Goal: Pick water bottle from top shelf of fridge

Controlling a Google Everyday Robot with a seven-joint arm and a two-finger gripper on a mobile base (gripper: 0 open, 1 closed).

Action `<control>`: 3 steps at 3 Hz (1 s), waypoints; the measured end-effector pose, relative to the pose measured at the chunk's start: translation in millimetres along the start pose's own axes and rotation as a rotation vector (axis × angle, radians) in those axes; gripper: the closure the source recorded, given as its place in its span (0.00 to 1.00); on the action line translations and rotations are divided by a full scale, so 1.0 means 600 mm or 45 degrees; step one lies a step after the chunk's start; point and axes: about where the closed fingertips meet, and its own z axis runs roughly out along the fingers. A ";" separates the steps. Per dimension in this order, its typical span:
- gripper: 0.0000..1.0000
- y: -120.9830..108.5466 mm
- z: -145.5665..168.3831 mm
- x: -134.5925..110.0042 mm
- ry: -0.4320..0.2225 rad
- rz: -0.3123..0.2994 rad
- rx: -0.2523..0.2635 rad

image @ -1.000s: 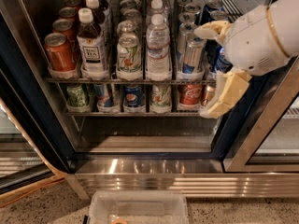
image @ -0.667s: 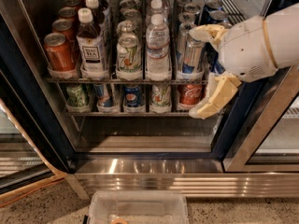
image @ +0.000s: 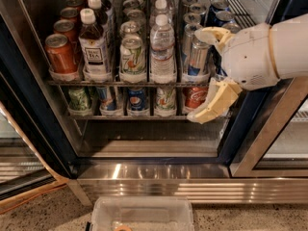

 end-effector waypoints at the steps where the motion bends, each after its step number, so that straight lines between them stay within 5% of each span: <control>1: 0.00 0.004 0.008 -0.003 -0.048 0.029 0.057; 3: 0.00 0.020 0.022 -0.012 -0.118 0.060 0.152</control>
Offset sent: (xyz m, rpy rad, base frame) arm 0.0090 0.0314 -0.0075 0.3051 -0.1499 -0.1929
